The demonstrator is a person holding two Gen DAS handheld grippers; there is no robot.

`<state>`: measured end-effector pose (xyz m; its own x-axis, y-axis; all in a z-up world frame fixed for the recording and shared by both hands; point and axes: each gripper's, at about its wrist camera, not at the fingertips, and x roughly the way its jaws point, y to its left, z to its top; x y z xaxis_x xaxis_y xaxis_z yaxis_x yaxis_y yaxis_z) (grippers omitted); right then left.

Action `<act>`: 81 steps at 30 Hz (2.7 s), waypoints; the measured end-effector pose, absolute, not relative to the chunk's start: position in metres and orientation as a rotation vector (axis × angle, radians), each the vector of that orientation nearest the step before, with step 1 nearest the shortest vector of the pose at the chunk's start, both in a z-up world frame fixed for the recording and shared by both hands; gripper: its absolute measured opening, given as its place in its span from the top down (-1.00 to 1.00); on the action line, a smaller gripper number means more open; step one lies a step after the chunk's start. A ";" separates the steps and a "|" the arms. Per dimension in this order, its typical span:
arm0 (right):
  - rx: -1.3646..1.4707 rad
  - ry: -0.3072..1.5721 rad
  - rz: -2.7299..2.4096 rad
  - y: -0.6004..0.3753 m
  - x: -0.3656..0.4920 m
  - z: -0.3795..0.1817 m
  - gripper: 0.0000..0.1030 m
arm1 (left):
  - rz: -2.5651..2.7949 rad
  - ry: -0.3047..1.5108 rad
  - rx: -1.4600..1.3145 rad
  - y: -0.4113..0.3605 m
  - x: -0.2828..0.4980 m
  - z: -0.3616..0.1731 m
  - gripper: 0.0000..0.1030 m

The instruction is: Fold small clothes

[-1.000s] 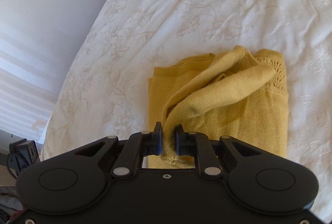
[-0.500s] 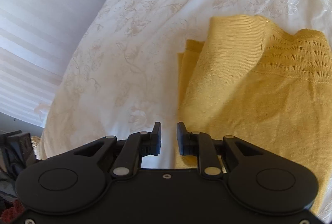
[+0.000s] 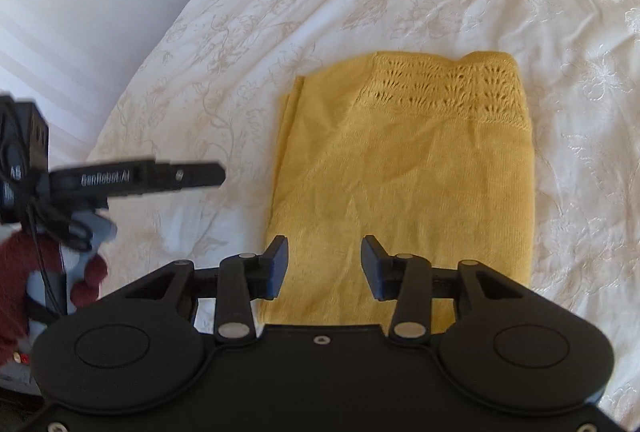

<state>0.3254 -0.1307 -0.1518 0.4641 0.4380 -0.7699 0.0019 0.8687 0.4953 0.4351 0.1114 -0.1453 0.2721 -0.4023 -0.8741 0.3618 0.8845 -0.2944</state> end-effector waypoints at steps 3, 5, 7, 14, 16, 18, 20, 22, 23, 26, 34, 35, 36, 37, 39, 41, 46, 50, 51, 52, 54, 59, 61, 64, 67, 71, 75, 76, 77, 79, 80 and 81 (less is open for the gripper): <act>0.337 1.080 0.324 -0.101 0.312 -0.156 -0.16 | -0.543 1.221 -0.074 0.097 0.445 -0.150 -0.97; 0.216 1.080 0.358 -0.074 0.305 -0.160 -0.22 | -0.549 1.238 -0.063 0.088 0.449 -0.153 -0.96; 0.081 1.064 0.372 -0.049 0.300 -0.163 -0.38 | -0.549 1.242 -0.041 0.082 0.450 -0.154 -0.96; -0.239 1.044 0.363 -0.005 0.291 -0.176 0.44 | -0.561 1.252 -0.012 0.084 0.449 -0.151 -0.96; -0.244 1.054 0.350 -0.009 0.292 -0.178 0.56 | -0.563 1.256 -0.021 0.088 0.449 -0.150 -0.96; -0.182 1.034 0.330 -0.022 0.292 -0.172 0.78 | -0.568 1.264 -0.037 0.090 0.449 -0.148 -0.96; -0.122 0.999 0.292 -0.037 0.290 -0.161 0.78 | -0.585 1.275 -0.063 0.090 0.448 -0.148 -0.96; -0.067 0.971 0.262 -0.051 0.289 -0.150 0.78 | -0.614 1.296 -0.100 0.087 0.447 -0.150 -0.96; -0.046 0.962 0.250 -0.057 0.288 -0.145 0.78 | -0.628 1.307 -0.120 0.085 0.446 -0.152 -0.96; -0.001 0.953 0.223 -0.071 0.286 -0.137 0.78 | -0.653 1.336 -0.182 0.076 0.444 -0.160 -0.96; 0.076 0.975 0.184 -0.086 0.283 -0.144 0.78 | -0.649 1.356 -0.246 0.051 0.453 -0.179 -0.96; 0.084 0.976 0.182 -0.086 0.282 -0.144 0.78 | -0.656 1.349 -0.242 0.048 0.454 -0.178 -0.96; 0.091 0.975 0.180 -0.087 0.281 -0.144 0.78 | -0.660 1.344 -0.237 0.045 0.454 -0.177 -0.96; 0.098 0.975 0.179 -0.087 0.280 -0.144 0.78 | -0.668 1.333 -0.231 0.043 0.454 -0.175 -0.96; 0.109 0.971 0.179 -0.087 0.279 -0.145 0.78 | -0.666 1.330 -0.214 0.039 0.456 -0.177 -0.96; 0.114 0.969 0.181 -0.087 0.278 -0.145 0.78 | -0.637 1.347 -0.215 0.038 0.462 -0.186 -0.94; 0.125 0.965 0.189 -0.091 0.275 -0.144 0.78 | -0.527 1.366 -0.291 0.047 0.476 -0.202 -0.02; 0.137 0.952 0.204 -0.092 0.271 -0.140 0.78 | -0.511 1.311 -0.273 0.054 0.474 -0.194 0.80; 0.142 0.946 0.214 -0.092 0.269 -0.137 0.78 | -0.520 1.293 -0.251 0.055 0.472 -0.188 0.80; 0.145 0.941 0.225 -0.091 0.268 -0.135 0.78 | -0.538 1.261 -0.200 0.055 0.469 -0.180 0.80; 0.147 0.932 0.254 -0.088 0.266 -0.132 0.78 | -0.561 1.210 -0.118 0.057 0.462 -0.168 0.80; 0.141 0.959 0.343 -0.067 0.272 -0.143 0.78 | -0.542 1.241 -0.117 0.072 0.468 -0.181 0.79; 0.145 1.003 0.372 -0.060 0.280 -0.157 0.73 | -0.546 1.265 -0.105 0.073 0.472 -0.191 0.69; 0.179 1.025 0.409 -0.059 0.285 -0.165 0.53 | -0.557 1.261 -0.096 0.074 0.476 -0.194 0.53; 0.217 0.997 0.428 -0.072 0.283 -0.158 0.19 | -0.542 1.222 -0.080 0.079 0.478 -0.187 0.31; 0.280 0.954 0.365 -0.105 0.288 -0.148 -0.26 | -0.511 1.154 -0.068 0.093 0.477 -0.173 -0.11; 0.382 0.927 0.222 -0.156 0.306 -0.147 -0.57 | -0.540 1.149 -0.103 0.106 0.463 -0.164 -0.51; 0.414 0.923 0.193 -0.169 0.311 -0.149 -0.57 | -0.550 1.151 -0.104 0.107 0.457 -0.163 -0.55; 0.443 0.920 0.165 -0.181 0.317 -0.151 -0.57 | -0.562 1.158 -0.105 0.109 0.451 -0.162 -0.58; 0.494 0.915 0.129 -0.201 0.326 -0.155 -0.63 | -0.577 1.187 -0.114 0.110 0.438 -0.166 -0.69; 0.528 0.915 0.122 -0.211 0.332 -0.159 -0.73 | -0.582 1.206 -0.125 0.112 0.431 -0.168 -0.77; 0.553 0.915 0.122 -0.218 0.337 -0.161 -0.80 | -0.586 1.224 -0.136 0.113 0.425 -0.171 -0.80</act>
